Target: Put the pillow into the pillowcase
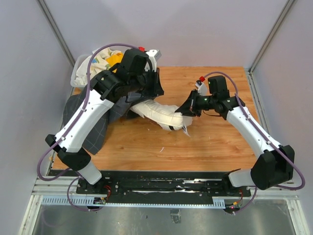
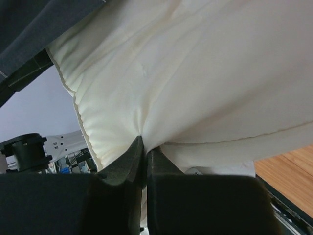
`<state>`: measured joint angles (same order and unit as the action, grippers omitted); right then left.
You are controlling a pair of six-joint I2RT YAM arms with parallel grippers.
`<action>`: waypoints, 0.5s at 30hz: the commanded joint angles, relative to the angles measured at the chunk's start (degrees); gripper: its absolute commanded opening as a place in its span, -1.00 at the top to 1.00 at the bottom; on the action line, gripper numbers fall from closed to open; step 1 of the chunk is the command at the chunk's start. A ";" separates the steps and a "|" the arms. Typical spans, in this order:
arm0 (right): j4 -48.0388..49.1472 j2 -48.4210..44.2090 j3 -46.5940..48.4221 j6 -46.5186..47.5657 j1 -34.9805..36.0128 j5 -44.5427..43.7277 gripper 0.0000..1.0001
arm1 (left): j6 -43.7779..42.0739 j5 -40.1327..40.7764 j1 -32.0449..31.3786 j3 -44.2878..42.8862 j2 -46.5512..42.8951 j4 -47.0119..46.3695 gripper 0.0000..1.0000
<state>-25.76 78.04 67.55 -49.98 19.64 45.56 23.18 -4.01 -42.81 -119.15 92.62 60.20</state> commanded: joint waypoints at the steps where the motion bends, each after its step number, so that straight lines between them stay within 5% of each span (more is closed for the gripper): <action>1: 11.60 -1.81 2.89 -5.65 0.19 7.46 0.99 | 4.32 -9.06 -1.40 -4.17 -2.65 -6.71 0.99; 11: 25.51 -10.05 0.65 -23.78 0.23 14.05 0.99 | 7.63 -9.48 -1.06 -4.57 -4.58 -6.51 1.00; 15: 41.13 -10.14 -7.40 -38.77 0.01 13.91 0.99 | 7.87 -12.84 -0.16 -5.93 -0.52 -8.04 1.00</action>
<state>-3.86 68.03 65.87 -72.49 19.64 57.08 28.80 -7.79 -42.81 -122.54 89.12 60.14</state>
